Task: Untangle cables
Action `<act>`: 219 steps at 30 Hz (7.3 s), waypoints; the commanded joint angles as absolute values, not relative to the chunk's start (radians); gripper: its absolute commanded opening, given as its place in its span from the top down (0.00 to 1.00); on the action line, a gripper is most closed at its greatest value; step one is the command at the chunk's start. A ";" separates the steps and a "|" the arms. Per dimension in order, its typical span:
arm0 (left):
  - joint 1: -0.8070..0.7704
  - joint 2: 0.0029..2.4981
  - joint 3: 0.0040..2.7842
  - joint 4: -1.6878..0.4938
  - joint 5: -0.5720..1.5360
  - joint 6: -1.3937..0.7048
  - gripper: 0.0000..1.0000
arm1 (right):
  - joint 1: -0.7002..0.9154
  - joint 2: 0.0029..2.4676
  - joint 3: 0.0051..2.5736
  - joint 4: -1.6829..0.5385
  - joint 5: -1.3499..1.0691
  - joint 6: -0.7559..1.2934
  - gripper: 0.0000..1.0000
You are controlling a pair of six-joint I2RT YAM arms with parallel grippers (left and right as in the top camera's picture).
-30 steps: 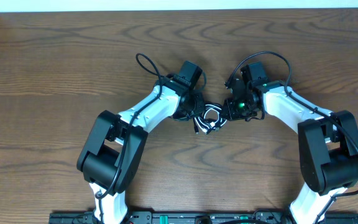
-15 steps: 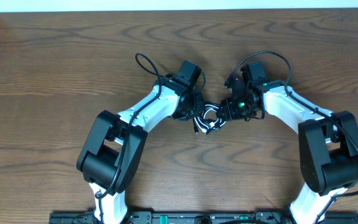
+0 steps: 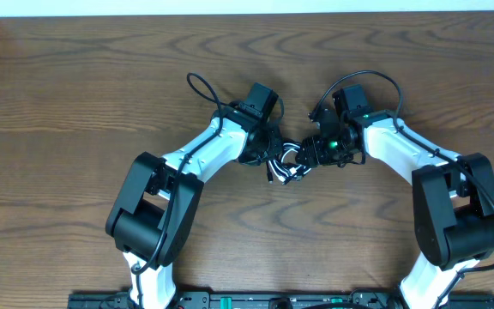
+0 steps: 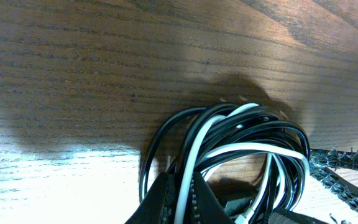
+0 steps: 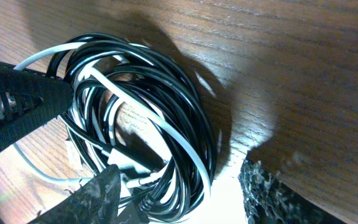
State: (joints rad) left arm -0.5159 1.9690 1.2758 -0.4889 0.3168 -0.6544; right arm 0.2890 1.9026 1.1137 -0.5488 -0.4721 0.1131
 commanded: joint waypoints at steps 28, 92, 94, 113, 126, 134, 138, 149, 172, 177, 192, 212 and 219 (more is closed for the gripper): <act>-0.509 1.952 1.268 -0.480 0.332 -0.648 0.92 | 0.342 1.915 1.108 -0.553 -0.409 0.065 0.52; -0.318 1.952 1.268 -0.466 0.937 -0.405 0.91 | 0.340 1.916 1.108 -0.552 -0.357 -0.052 0.99; -0.305 1.952 1.268 -0.466 0.903 -0.393 0.89 | 0.342 1.916 1.108 -0.548 -0.357 -0.074 0.99; -0.291 1.952 1.268 -0.640 0.589 -0.352 0.74 | 0.342 1.916 1.108 -0.542 -0.357 -0.084 0.99; -0.339 1.953 1.268 -0.673 0.643 -0.341 0.44 | 0.342 1.916 1.108 -0.542 -0.357 -0.084 0.98; -0.420 1.972 1.262 -0.660 0.462 -0.341 0.46 | 0.342 1.916 1.108 -0.542 -0.357 -0.084 0.98; -0.438 1.982 1.262 -0.650 0.327 -0.341 0.67 | 0.342 1.916 1.108 -0.546 -0.357 -0.084 0.98; -0.422 1.985 1.262 -0.692 0.245 -0.340 0.73 | 0.342 1.916 1.108 -0.553 -0.357 -0.084 0.98; -0.375 1.987 1.477 -0.986 0.460 -0.142 0.57 | 0.342 1.916 1.108 -0.556 -0.357 -0.084 0.97; -0.402 1.988 1.441 -0.959 0.459 -0.142 0.56 | 0.342 1.916 1.108 -0.555 -0.357 -0.084 0.97; -0.423 1.992 1.318 -0.791 0.452 -0.241 0.57 | 0.342 1.916 1.108 -0.550 -0.357 -0.084 0.97; -0.446 1.992 1.247 -0.704 0.342 -0.339 0.58 | 0.342 1.916 1.108 -0.550 -0.357 -0.084 0.97; -0.446 1.992 1.247 -0.701 0.276 -0.372 0.58 | 0.342 1.916 1.108 -0.554 -0.357 -0.084 0.93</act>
State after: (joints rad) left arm -0.4465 1.9785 1.2572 -0.7013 0.3920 -0.3405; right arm 0.3382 1.9049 1.1156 -0.5495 -0.3912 -0.0669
